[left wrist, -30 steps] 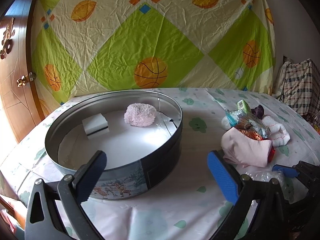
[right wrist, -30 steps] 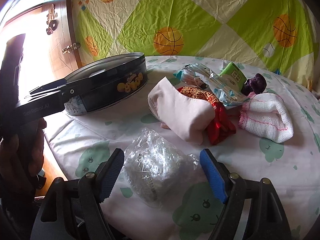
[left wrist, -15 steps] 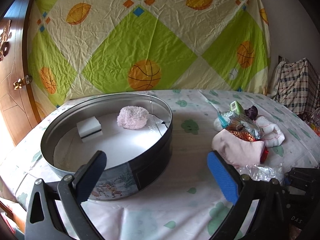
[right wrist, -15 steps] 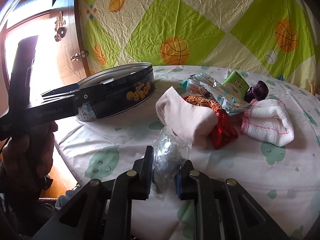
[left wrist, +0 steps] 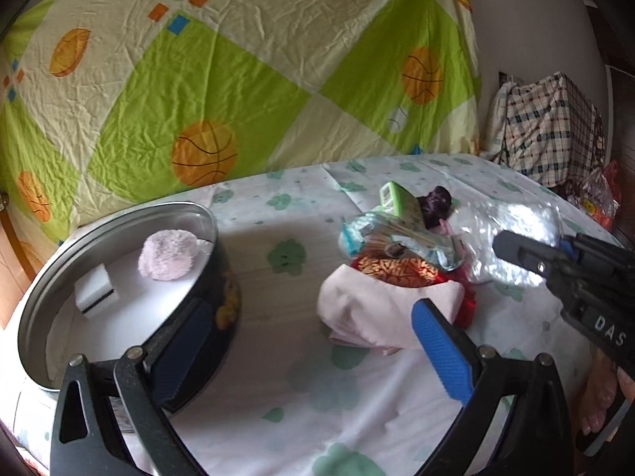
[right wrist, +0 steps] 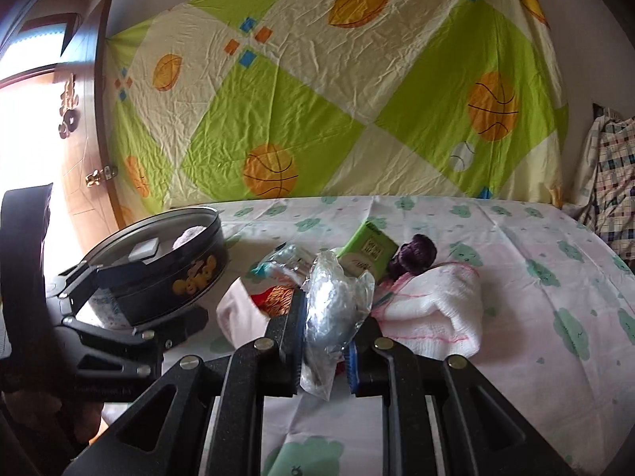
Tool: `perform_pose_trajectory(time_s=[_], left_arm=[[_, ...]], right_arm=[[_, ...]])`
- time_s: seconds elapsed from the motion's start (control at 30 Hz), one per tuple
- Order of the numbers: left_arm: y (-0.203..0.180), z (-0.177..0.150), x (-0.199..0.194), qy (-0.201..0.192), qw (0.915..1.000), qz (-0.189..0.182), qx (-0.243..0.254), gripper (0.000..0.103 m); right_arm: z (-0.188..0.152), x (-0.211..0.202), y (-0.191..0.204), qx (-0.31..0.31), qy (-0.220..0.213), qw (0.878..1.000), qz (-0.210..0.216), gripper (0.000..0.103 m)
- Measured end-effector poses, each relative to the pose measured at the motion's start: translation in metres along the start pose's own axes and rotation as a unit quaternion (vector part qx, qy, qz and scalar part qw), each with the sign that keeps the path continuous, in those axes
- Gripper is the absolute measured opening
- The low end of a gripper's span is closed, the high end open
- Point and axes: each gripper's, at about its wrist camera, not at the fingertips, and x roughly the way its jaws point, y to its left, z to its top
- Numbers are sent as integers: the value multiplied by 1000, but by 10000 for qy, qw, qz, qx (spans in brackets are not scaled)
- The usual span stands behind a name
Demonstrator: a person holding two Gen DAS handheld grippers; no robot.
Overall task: Organize soft objects
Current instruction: 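Grasp the pink cloth with the left gripper while the right gripper holds the plastic bag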
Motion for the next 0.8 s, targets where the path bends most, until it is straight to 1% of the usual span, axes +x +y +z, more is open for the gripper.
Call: perform_pose_trajectory(time_s=[0.13, 0.23, 0.4, 0.5, 0.67, 0.73, 0.8], left_arm=[[-16, 7, 16, 198, 9991, -365, 118, 102], [-22, 11, 27, 371, 9975, -596, 106, 102], [-27, 12, 36, 586, 9941, -908, 19, 102], [-33, 11, 40, 709, 9928, -955, 143, 102], [-41, 11, 54, 1108, 9880, -1027, 316, 102], [-39, 10, 57, 1218, 9866, -1049, 274, 102], [-34, 10, 61, 1302, 9856, -1070, 130, 100]], right_arm=[[14, 7, -13, 107, -53, 9996, -240, 18], [18, 12, -20, 188, -50, 9992, -359, 18], [10, 16, -27, 344, 9, 9987, -367, 18], [8, 17, -29, 440, 10, 9985, -325, 18], [7, 19, -26, 426, -29, 9986, -299, 18], [7, 18, -27, 448, -75, 9986, -275, 18], [7, 17, -27, 453, -80, 9987, -237, 18]])
